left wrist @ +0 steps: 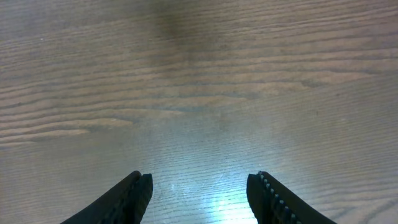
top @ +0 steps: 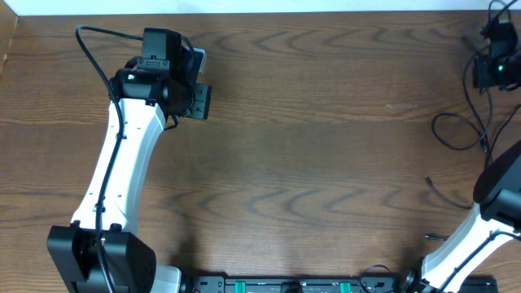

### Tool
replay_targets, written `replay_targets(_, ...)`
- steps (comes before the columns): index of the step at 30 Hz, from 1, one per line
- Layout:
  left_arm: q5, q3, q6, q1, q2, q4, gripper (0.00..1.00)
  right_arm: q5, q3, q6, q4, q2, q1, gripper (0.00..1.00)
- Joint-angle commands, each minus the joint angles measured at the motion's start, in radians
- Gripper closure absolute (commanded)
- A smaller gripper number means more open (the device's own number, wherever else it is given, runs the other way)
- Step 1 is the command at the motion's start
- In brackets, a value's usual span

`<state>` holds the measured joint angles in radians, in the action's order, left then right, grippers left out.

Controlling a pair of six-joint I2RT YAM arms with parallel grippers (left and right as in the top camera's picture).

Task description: Untangle cables

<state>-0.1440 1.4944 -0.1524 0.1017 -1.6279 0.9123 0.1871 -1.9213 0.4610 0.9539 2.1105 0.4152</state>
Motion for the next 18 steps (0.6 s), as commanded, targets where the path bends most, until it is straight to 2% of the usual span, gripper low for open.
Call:
replay_targets(1, -0.002, -0.006, 0.017, 0.0, 0.01, 0.004, 0.45, -0.006, -0.013, -0.005, 0.012, 0.06, 0.025, 0.99)
replay_targets(7, -0.001, -0.006, 0.017, 0.0, 0.01, 0.003, 0.45, -0.084, -0.013, -0.081, 0.014, 0.124, 0.074, 0.99)
replay_targets(14, -0.001, -0.006, 0.017, 0.0, 0.01, 0.003, 0.45, -0.055, -0.013, -0.109, 0.016, 0.153, 0.134, 0.99)
replay_targets(15, -0.001, -0.006, 0.017, 0.0, 0.01, 0.003, 0.45, -0.048, -0.013, -0.109, 0.016, 0.153, 0.136, 0.82)
replay_targets(16, -0.002, -0.006, 0.017, 0.0, 0.01, 0.003, 0.45, -0.036, -0.013, -0.109, 0.016, 0.153, 0.138, 0.56)
replay_targets(17, -0.002, -0.006, 0.017, 0.0, 0.01, 0.003, 0.44, -0.026, -0.013, -0.109, 0.016, 0.153, 0.139, 0.18)
replay_targets(18, -0.001, -0.006, 0.017, 0.0, 0.01, 0.003, 0.44, -0.018, -0.013, -0.109, 0.016, 0.153, 0.139, 0.01)
